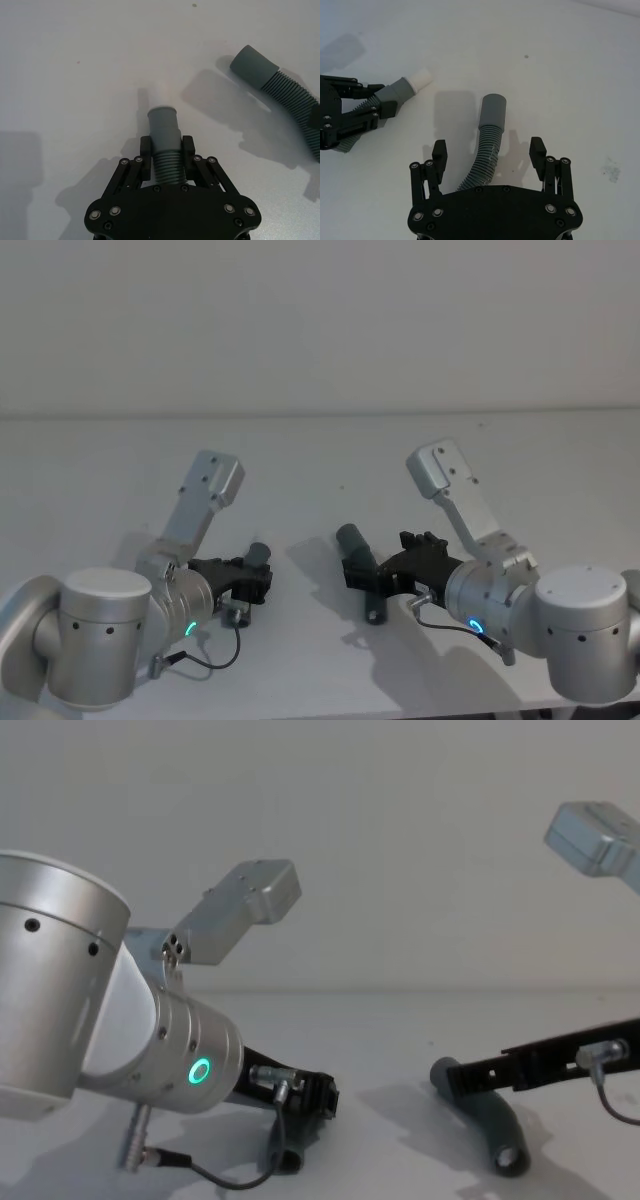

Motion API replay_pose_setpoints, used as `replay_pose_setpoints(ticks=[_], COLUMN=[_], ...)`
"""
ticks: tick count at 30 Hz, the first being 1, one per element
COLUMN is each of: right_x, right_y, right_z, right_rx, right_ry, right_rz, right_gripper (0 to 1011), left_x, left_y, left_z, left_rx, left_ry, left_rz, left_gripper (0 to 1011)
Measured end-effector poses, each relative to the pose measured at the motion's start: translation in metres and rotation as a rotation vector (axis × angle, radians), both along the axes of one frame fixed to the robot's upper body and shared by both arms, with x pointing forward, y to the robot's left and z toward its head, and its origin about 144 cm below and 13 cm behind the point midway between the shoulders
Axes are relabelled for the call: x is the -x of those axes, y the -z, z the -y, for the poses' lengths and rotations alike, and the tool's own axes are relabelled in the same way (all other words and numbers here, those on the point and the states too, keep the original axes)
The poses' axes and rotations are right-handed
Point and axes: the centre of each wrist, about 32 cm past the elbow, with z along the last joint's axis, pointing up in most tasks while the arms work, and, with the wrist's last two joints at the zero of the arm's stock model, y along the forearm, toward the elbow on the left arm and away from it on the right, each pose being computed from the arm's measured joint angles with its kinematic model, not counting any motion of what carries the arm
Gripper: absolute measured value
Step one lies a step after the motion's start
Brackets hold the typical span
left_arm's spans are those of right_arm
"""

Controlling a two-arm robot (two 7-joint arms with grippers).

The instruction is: Use both hands to pick up one end of the pipe from the table, align the ends, and insert them.

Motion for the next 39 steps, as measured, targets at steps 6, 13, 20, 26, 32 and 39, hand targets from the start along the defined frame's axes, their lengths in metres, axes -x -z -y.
replay_pose_setpoints(ticks=[6, 13, 20, 26, 32, 39], right_x=[-0.004, -0.011, -0.019, -0.025, -0.028, -0.028], right_y=[0.001, 0.006, 0.012, 0.014, 0.017, 0.018], right_z=[0.001, 0.000, -0.003, -0.006, -0.007, -0.008], right_rx=[0.015, 0.031, 0.042, 0.046, 0.057, 0.065], right_ry=[-0.005, 0.008, 0.030, 0.037, 0.039, 0.036], right_rz=[-0.019, -0.036, -0.040, -0.042, -0.047, -0.057], right_gripper=[1002, 1002, 1002, 1002, 1002, 1003], left_x=[0.000, 0.000, 0.000, 0.000, 0.000, 0.000], left_y=[0.000, 0.000, 0.000, 0.000, 0.000, 0.000], left_z=[0.000, 0.000, 0.000, 0.000, 0.000, 0.000], left_rx=[0.000, 0.000, 0.000, 0.000, 0.000, 0.000], left_ry=[0.000, 0.000, 0.000, 0.000, 0.000, 0.000], left_rz=[0.000, 0.000, 0.000, 0.000, 0.000, 0.000], left_gripper=[328, 328, 328, 328, 328, 328])
